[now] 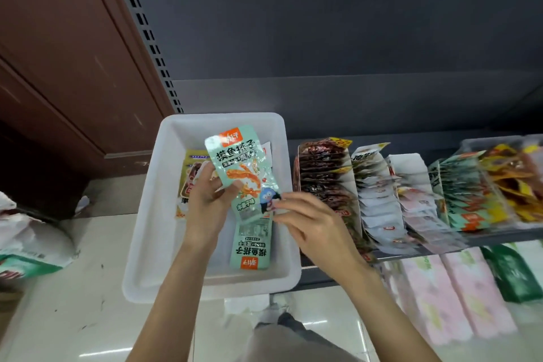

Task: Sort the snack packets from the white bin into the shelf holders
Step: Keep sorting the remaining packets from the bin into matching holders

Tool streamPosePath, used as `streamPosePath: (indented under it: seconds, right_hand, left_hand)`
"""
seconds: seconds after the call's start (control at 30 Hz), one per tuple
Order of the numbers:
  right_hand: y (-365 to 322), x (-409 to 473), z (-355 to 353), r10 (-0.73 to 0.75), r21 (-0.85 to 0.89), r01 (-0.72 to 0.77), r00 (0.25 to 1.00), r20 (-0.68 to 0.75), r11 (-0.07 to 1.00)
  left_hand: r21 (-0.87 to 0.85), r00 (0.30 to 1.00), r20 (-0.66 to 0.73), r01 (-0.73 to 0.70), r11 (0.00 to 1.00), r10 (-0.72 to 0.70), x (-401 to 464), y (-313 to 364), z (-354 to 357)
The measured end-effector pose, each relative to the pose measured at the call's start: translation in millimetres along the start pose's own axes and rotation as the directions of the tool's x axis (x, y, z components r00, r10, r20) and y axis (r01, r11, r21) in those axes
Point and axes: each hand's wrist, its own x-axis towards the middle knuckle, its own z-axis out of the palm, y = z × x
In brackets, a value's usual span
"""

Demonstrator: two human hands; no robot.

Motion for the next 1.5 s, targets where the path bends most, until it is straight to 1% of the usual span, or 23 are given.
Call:
streamPosePath:
  seconds: [0.07,0.13,0.2,0.27,0.33,0.4,0.5,0.57,0.63,0.67,0.7,0.73,0.77,0.8,0.83,0.9,0.93,1.0,1.13,1.23,1.33,1.43,1.5]
  right_hand:
    - [3.0,-1.8,-23.3,0.092,0.021,-0.09,0.991,-0.095,0.996]
    - [3.0,0.1,-54.4,0.213,0.07,-0.205,0.967,-0.137,0.976]
    - [5.4,1.8,-84.0,0.342,0.121,-0.333,0.938,-0.062,0.935]
    - [15.2,-1.7,-108.6,0.467,0.149,-0.463,0.884,0.008,0.874]
    - [29.3,-13.2,-131.6,0.466,0.121,-0.46,0.885,-0.022,0.879]
    - [43.2,-32.0,-155.1,0.436,0.141,-0.427,0.899,-0.035,0.893]
    - [65.8,-66.7,-183.8,0.465,0.249,-0.44,0.884,-0.051,0.863]
    - [82.5,-88.6,-199.0,0.463,0.228,-0.427,0.875,-0.142,0.875]
    - [102.3,-108.8,-216.9,0.499,0.224,-0.449,0.813,-0.3,0.865]
    - [114.8,-118.7,-226.3,0.528,0.244,-0.469,0.754,-0.391,0.849]
    - [127.5,-127.3,-236.8,0.566,0.29,-0.487,0.677,-0.47,0.824]
    - [140.7,-134.6,-247.1,0.607,0.354,-0.495,0.596,-0.527,0.793]
    - [153.3,-139.4,-255.7,0.644,0.414,-0.497,0.522,-0.56,0.763]
    - [167.5,-142.7,-265.2,0.668,0.458,-0.493,0.464,-0.582,0.74]
    - [180.3,-143.3,-271.3,0.682,0.478,-0.495,0.422,-0.598,0.725]
    - [210.4,-141.1,-281.8,0.691,0.481,-0.51,0.397,-0.604,0.713]
    - [223.5,-137.7,-285.5,0.681,0.45,-0.526,0.422,-0.598,0.721]
    - [243.7,-126.8,-289.0,0.654,0.378,-0.546,0.505,-0.563,0.747]
    - [266.4,-99.7,-291.0,0.488,0.145,-0.477,0.753,-0.441,0.867]
    - [282.7,-89.0,-288.3,0.391,-0.006,-0.407,0.883,-0.26,0.914]
    - [287.5,-82.5,-277.9,0.304,-0.179,-0.323,0.945,-0.124,0.929]
    - [285.9,-77.8,-263.5,0.274,-0.326,-0.278,0.96,-0.059,0.904]
    - [286.4,-75.7,-254.0,0.272,-0.394,-0.246,0.962,0.009,0.885]
  left_hand:
    - [0.15,0.994,0.063,-0.096,0.984,0.088,3.8,6.4,6.9]
    - [0.258,0.97,0.21,-0.18,0.949,0.127,1.7,14.3,20.4]
    - [0.327,0.929,0.341,-0.263,0.908,0.146,-5.3,21.1,41.8]
    - [0.404,0.876,0.442,-0.389,0.828,0.196,-12.8,24.5,66.9]
    - [0.453,0.829,0.497,-0.499,0.739,0.256,-17.3,24.3,92.5]
    - [0.444,0.78,0.544,-0.579,0.684,0.308,-20.1,23.4,119.0]
    - [0.395,0.702,0.614,-0.668,0.63,0.36,-24.9,19.5,165.7]
    - [0.348,0.679,0.599,-0.699,0.625,0.425,-26.1,17.4,202.3]
    - [0.294,0.691,0.527,-0.695,0.657,0.495,-23.4,15.8,242.6]
    - [0.283,0.718,0.489,-0.667,0.689,0.495,-19.6,15.0,262.3]
    - [0.29,0.754,0.472,-0.621,0.728,0.456,-13.7,12.5,280.7]
    - [0.32,0.788,0.486,-0.563,0.762,0.378,-6.6,8.9,298.0]
    - [0.38,0.804,0.523,-0.516,0.768,0.281,1.2,4.4,312.5]
    - [0.461,0.802,0.565,-0.502,0.732,0.194,8.7,-2.2,328.2]
    - [0.536,0.786,0.605,-0.519,0.666,0.126,15.6,-9.6,340.0]
    - [0.634,0.754,0.656,-0.57,0.523,0.026,24.4,-22.6,362.9]
    - [0.664,0.747,0.665,-0.588,0.463,-0.007,26.9,-28.1,371.7]
    - [0.687,0.735,0.677,-0.621,0.378,-0.023,27.5,-37.0,382.6]
    - [0.66,0.711,0.701,-0.674,0.332,0.048,18.8,-46.2,386.8]
    - [0.669,0.699,0.714,-0.699,0.253,0.042,16.8,-47.4,387.3]
    - [0.671,0.699,0.715,-0.695,0.26,0.026,17.2,-48.2,387.2]
    - [0.672,0.709,0.705,-0.683,0.286,0.035,16.9,-48.1,386.2]
    - [0.675,0.711,0.703,-0.681,0.283,0.034,17.5,-48.7,385.8]
